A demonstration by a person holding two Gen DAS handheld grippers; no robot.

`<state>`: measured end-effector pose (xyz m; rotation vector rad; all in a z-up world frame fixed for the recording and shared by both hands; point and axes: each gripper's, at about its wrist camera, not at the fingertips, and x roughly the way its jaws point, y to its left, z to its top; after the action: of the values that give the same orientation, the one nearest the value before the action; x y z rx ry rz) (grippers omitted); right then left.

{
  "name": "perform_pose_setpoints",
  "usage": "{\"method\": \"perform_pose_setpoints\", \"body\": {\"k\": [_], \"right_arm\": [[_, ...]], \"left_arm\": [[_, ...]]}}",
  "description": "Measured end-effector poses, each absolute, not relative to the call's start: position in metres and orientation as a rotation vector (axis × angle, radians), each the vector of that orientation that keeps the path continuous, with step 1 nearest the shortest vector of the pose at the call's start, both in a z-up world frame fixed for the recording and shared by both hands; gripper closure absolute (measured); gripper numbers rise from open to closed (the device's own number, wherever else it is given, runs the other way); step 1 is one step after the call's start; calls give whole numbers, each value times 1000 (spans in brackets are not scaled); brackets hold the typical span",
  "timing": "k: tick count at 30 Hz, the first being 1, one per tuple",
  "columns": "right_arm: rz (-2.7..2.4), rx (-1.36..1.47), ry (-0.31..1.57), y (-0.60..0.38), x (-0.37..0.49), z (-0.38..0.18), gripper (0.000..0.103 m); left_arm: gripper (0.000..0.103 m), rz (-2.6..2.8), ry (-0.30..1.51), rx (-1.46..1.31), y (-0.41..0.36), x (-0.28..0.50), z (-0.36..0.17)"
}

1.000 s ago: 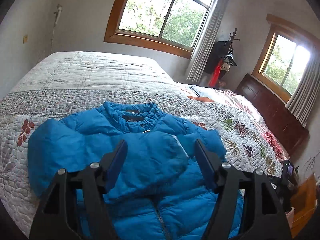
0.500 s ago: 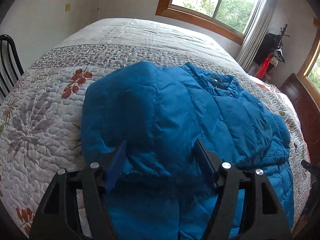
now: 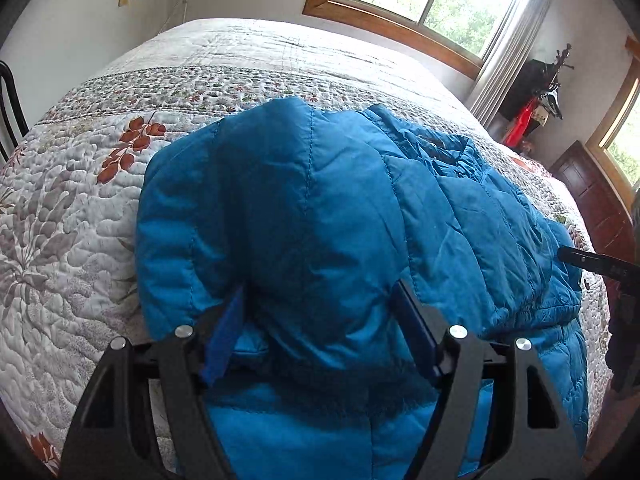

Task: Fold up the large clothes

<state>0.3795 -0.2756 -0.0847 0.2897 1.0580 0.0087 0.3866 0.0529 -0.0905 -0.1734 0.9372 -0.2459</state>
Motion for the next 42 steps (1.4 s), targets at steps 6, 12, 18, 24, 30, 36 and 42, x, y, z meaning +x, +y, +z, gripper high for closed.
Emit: {"method": "perform_pose_setpoints", "body": {"k": [6, 12, 18, 24, 30, 36, 42], "right_arm": [[23, 364, 1071, -284, 392, -99, 50], [92, 402, 1076, -285, 397, -105, 96], [88, 387, 977, -294, 375, -80, 99], [66, 445, 890, -326, 328, -45, 99], [-4, 450, 958, -338, 312, -65, 101], [-25, 458, 1050, -336, 324, -109, 101], [-109, 326, 933, -324, 298, -59, 92]], "left_arm": [[30, -245, 938, -181, 53, 388, -93], [29, -244, 935, -179, 52, 389, -93], [29, -253, 927, -215, 59, 386, -87], [28, -262, 896, -232, 61, 382, -76], [27, -243, 934, -146, 43, 391, -91], [26, -230, 937, -120, 41, 390, -96], [26, -201, 889, -91, 36, 373, -74]]}}
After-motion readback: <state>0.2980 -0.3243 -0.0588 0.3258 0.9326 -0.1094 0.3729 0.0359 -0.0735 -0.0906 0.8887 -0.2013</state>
